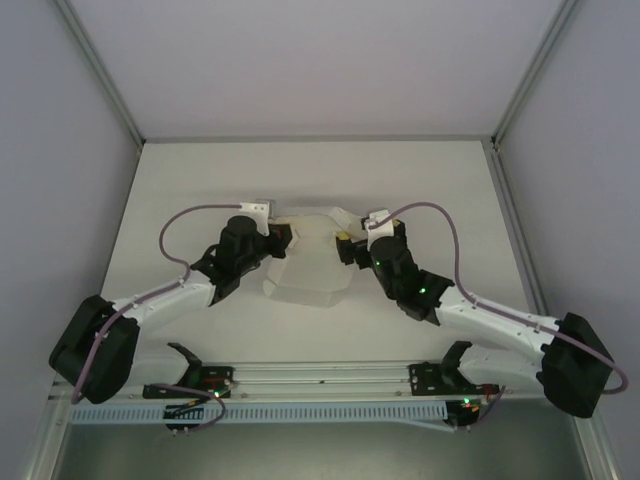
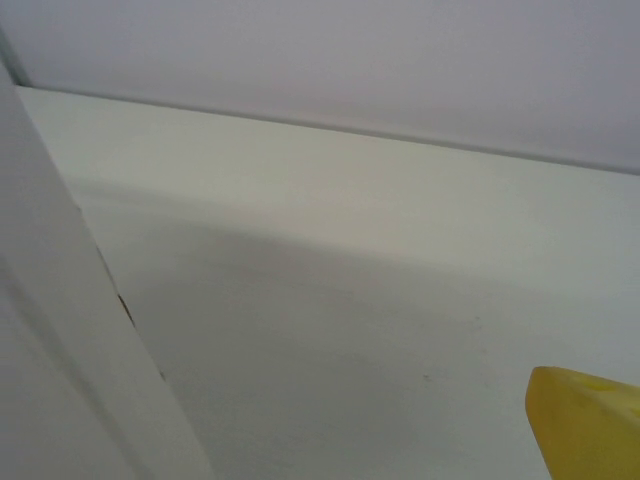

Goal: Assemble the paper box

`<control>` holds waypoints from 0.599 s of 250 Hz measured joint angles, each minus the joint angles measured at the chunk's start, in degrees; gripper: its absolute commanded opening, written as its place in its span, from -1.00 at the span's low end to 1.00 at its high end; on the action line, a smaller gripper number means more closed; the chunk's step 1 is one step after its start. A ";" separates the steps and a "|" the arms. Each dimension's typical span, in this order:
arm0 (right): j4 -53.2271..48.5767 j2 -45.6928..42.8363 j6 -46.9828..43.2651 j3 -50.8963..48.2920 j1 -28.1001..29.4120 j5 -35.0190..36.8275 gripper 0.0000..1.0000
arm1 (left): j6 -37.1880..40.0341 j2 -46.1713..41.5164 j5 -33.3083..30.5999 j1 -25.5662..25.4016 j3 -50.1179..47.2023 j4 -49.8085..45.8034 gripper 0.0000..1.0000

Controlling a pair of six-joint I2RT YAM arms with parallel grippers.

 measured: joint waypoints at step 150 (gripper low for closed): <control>-13.51 -26.73 -0.85 -2.89 -4.11 5.07 1.00 | 0.24 -1.53 -3.04 1.25 0.46 -4.22 -1.00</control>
